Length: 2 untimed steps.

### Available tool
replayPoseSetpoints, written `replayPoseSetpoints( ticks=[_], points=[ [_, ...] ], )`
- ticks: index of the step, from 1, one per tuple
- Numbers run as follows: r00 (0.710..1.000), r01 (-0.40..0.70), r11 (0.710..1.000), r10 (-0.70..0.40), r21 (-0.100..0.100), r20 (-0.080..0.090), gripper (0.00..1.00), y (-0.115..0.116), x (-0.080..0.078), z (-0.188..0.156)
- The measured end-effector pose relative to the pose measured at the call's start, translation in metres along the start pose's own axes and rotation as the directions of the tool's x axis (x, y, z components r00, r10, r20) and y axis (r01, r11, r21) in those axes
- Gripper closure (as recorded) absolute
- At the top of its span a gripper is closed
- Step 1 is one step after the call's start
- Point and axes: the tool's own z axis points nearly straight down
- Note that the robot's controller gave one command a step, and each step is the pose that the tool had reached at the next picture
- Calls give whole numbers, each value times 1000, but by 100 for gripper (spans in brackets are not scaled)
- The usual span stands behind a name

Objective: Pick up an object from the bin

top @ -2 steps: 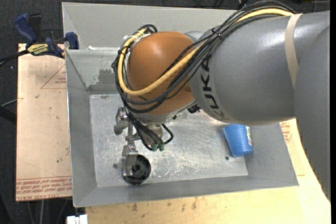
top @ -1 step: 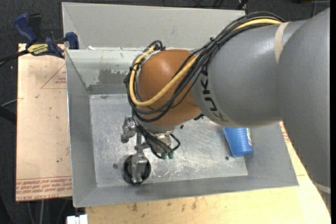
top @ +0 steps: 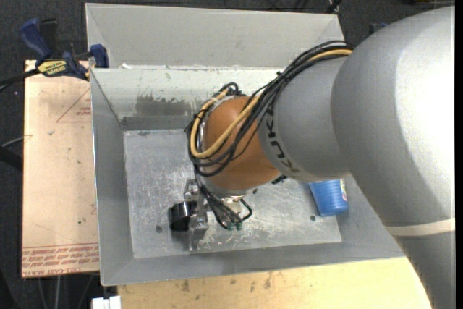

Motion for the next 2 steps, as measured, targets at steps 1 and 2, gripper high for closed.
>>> replayPoseSetpoints(
  ticks=[1,2],
  points=[
    [1000,0,1000,0,0,0,100,0,0,0],
    [1000,0,1000,0,1,4,100,-4,-10,-156]
  ],
)
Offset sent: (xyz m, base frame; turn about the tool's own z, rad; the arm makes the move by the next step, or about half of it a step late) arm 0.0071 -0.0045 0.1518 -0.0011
